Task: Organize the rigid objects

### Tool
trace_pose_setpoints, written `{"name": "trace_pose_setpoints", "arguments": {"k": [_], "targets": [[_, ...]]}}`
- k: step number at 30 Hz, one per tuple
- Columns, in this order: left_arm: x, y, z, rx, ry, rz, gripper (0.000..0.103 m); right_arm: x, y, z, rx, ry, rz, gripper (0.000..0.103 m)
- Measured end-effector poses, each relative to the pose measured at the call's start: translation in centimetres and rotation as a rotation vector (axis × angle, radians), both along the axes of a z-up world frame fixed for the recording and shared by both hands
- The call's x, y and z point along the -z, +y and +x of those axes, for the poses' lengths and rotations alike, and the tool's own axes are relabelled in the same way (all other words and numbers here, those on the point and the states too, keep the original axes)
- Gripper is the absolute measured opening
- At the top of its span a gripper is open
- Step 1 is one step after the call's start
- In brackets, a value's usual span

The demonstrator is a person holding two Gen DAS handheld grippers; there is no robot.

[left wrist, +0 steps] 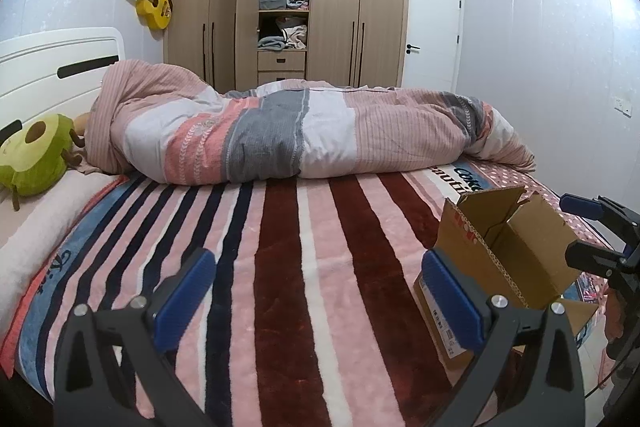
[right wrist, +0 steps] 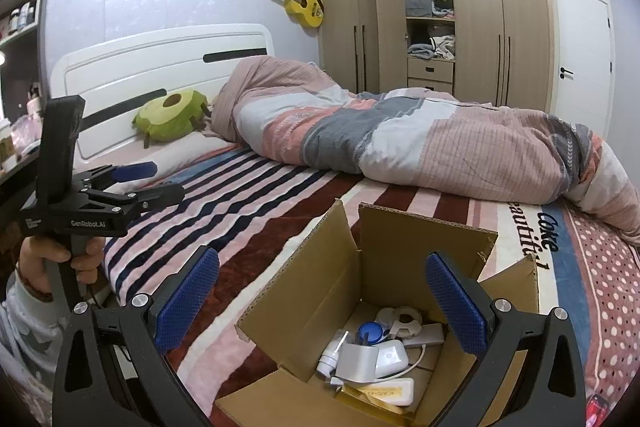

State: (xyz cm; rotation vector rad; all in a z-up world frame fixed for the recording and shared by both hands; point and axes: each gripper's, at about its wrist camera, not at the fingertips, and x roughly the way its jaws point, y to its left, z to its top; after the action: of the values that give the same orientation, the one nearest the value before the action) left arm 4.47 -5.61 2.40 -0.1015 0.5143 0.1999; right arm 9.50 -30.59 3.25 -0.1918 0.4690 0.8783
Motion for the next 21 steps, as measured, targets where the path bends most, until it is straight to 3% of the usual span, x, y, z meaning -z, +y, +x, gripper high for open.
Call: {"name": "trace_pose_setpoints", "arguments": {"k": [21], "targets": [[0.09,0.09,0.02,0.002,0.0,0.001,0.102,0.01,-0.08,0.07,0.009,-0.002,-0.002,0.103]]}}
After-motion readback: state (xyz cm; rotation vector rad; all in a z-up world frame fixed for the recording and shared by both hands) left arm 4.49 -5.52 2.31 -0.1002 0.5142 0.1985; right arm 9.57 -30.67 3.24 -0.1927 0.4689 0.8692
